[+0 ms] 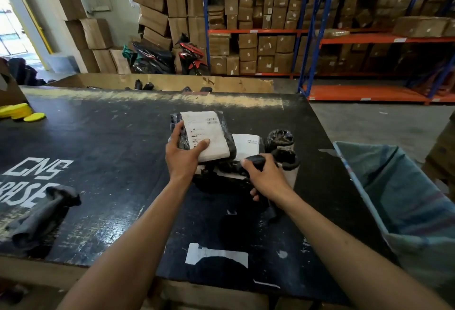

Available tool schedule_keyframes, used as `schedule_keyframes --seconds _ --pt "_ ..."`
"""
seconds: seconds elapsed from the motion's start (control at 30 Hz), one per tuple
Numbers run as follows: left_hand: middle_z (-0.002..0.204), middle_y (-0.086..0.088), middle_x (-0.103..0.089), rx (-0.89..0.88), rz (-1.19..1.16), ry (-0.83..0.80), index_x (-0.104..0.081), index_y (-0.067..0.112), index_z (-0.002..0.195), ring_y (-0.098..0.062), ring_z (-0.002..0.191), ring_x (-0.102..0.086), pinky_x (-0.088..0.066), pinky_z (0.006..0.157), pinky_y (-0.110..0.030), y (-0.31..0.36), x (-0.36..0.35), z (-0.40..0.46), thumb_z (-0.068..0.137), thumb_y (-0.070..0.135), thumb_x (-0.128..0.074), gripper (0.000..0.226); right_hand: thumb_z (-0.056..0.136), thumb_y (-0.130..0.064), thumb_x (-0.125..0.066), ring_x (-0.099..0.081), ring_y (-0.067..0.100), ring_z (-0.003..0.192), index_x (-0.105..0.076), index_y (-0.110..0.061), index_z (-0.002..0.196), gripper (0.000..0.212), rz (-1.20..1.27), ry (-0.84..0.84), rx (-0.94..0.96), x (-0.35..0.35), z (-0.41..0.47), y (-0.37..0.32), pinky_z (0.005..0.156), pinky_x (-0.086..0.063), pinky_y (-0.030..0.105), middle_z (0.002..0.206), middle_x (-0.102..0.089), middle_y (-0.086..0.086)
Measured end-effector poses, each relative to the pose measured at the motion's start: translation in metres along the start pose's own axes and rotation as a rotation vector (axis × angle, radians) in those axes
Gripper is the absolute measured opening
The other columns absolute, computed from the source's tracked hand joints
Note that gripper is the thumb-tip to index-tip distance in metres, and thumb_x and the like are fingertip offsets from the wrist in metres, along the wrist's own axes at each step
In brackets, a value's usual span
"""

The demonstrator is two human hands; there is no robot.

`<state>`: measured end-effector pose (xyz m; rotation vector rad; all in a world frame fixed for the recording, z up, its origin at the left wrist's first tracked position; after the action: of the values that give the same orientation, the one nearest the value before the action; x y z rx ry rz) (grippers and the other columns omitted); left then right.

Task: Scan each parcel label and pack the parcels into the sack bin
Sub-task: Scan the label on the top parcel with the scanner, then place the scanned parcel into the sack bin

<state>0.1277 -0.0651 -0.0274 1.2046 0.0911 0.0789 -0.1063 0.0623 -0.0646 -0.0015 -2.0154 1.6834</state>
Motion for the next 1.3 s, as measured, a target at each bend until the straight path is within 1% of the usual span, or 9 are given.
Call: schedule_keyframes --seconds 0.3,0.43,0.53,0.63,0.9,1.03,1.1,1.2,1.3 --pt "0.118 0.016 -0.072 0.004 -0.049 -0.034 -0.061 0.042 0.133 -0.003 0.108 -0.069 -0.06 0.087 -0.028 -0.006 0.007 -0.02 0.061 0.032 -0.096 0.081 0.098 -0.06 -0.06 -0.076 0.031 0.058 -0.035 -0.017 0.144 0.068 -0.223 -0.022 -0.174 -0.039 -0.013 0.086 0.048 -0.064 0.043 0.093 -0.067 0.008" --pt "0.117 0.018 -0.073 -0.001 -0.047 -0.067 -0.062 0.05 0.127 -0.005 0.109 -0.069 -0.06 0.089 -0.033 -0.003 -0.003 -0.028 0.06 0.033 -0.096 0.078 0.095 -0.067 -0.055 -0.077 0.028 0.058 -0.038 -0.016 0.145 0.073 -0.293 -0.017 -0.162 -0.037 -0.01 0.098 0.072 -0.066 0.049 0.091 -0.074 0.007" --pt "0.119 0.013 -0.073 0.001 -0.072 -0.095 -0.061 0.046 0.131 -0.008 0.111 -0.069 -0.06 0.089 -0.035 0.0 -0.015 -0.032 0.061 0.033 -0.097 0.08 0.092 -0.078 -0.048 -0.075 0.035 0.103 -0.039 -0.022 0.149 0.08 -0.455 -0.008 -0.143 -0.03 -0.01 0.1 0.099 -0.055 0.045 0.12 -0.073 0.012" --pt "0.118 0.015 -0.073 -0.004 -0.088 -0.118 -0.061 0.043 0.133 -0.005 0.111 -0.068 -0.06 0.087 -0.028 0.005 -0.029 -0.035 0.062 0.031 -0.097 0.08 0.088 -0.084 -0.042 -0.059 0.042 0.129 -0.035 -0.029 0.156 0.087 -0.563 0.02 -0.13 -0.013 -0.014 0.091 0.103 -0.044 0.048 0.139 -0.064 0.014" --pt "0.117 0.03 -0.069 -0.046 -0.119 -0.232 -0.06 0.043 0.133 0.008 0.111 -0.063 -0.054 0.088 -0.014 0.033 -0.106 -0.045 0.064 0.034 -0.096 0.078 0.085 -0.081 -0.049 -0.069 0.009 0.101 -0.038 -0.057 0.143 0.064 0.011 0.224 0.17 0.1 0.003 0.028 0.075 -0.046 0.02 0.105 -0.068 -0.018" --pt "0.113 0.027 -0.071 -0.017 -0.168 -0.306 -0.06 0.044 0.133 0.002 0.105 -0.068 -0.059 0.082 -0.022 0.042 -0.17 -0.058 0.064 0.032 -0.095 0.078 0.085 -0.083 -0.05 -0.061 0.022 0.125 -0.018 -0.08 0.141 0.064 0.045 0.18 0.252 0.144 0.027 0.009 0.104 -0.048 0.046 0.139 -0.064 0.0" --pt "0.114 0.025 -0.071 0.009 -0.197 -0.345 -0.059 0.041 0.136 0.001 0.105 -0.068 -0.06 0.082 -0.024 0.045 -0.205 -0.067 0.067 0.033 -0.094 0.078 0.084 -0.079 -0.056 -0.06 0.012 0.13 -0.02 -0.074 0.144 0.07 0.075 0.17 0.285 0.166 0.038 0.009 0.11 -0.049 0.045 0.145 -0.059 -0.01" --pt "0.124 0.021 -0.068 0.052 -0.239 -0.382 -0.061 0.044 0.133 0.001 0.111 -0.066 -0.059 0.086 -0.026 0.049 -0.264 -0.082 0.078 0.036 -0.086 0.061 0.082 -0.068 -0.067 -0.056 -0.021 0.109 -0.024 -0.052 0.157 0.088 0.114 0.231 0.32 0.213 0.053 0.022 0.088 -0.047 0.013 0.129 -0.051 -0.033" --pt "0.123 0.017 -0.067 0.09 -0.242 -0.426 -0.061 0.053 0.125 -0.002 0.103 -0.07 -0.06 0.078 -0.023 0.045 -0.33 -0.102 0.092 0.036 -0.073 0.039 0.081 -0.055 -0.081 -0.054 -0.019 0.114 -0.031 -0.042 0.159 0.094 0.166 0.247 0.305 0.267 0.071 0.055 0.094 -0.049 0.012 0.138 -0.05 -0.026"
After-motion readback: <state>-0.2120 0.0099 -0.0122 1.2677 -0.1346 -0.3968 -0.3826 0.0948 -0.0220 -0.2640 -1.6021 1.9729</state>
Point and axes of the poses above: each hand's wrist, its own z-axis towards the middle knuckle, its own x-axis out of the back of the hand, y = z × x, the point moved 9 cm from there along z, towards the middle knuckle
